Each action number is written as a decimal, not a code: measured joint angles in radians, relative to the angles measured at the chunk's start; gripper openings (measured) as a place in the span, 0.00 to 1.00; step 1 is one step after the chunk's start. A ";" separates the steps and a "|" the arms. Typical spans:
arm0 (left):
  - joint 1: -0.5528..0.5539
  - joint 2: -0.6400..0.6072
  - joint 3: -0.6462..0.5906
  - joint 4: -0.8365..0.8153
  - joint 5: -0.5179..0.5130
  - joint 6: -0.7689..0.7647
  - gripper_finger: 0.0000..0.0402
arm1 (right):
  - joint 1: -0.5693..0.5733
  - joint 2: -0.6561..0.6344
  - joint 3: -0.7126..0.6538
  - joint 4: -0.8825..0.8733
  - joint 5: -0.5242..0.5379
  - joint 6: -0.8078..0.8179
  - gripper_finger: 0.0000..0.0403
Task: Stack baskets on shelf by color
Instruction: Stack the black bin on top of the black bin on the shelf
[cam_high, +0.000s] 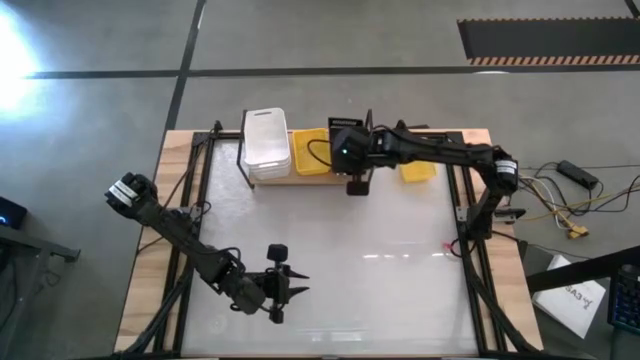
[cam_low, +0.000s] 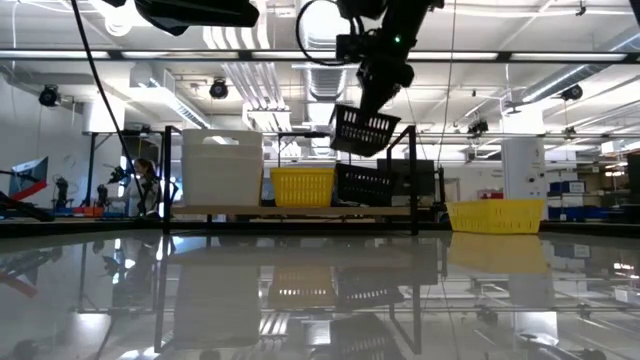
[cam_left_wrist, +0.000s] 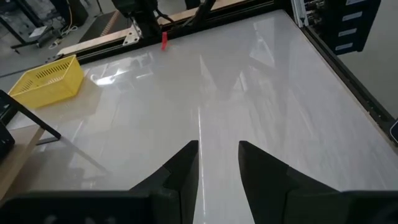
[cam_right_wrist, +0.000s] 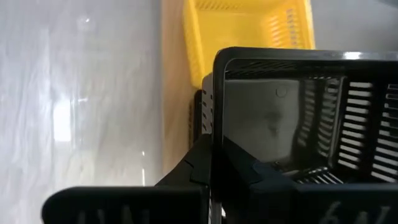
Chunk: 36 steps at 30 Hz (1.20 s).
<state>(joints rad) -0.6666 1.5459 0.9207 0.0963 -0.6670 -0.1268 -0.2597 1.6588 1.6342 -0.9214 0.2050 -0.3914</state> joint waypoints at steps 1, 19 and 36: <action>0.000 0.000 0.000 0.000 0.000 0.000 0.24 | -0.005 0.000 -0.011 0.001 -0.002 -0.010 0.02; 0.001 0.000 0.000 0.001 0.000 0.001 0.24 | -0.047 0.000 -0.150 0.141 0.000 -0.074 0.02; 0.001 0.000 0.000 0.001 0.000 0.000 0.24 | -0.055 0.000 -0.173 0.142 -0.014 -0.002 0.12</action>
<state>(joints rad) -0.6659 1.5459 0.9207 0.0975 -0.6670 -0.1265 -0.3149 1.6588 1.4611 -0.7792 0.1911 -0.3934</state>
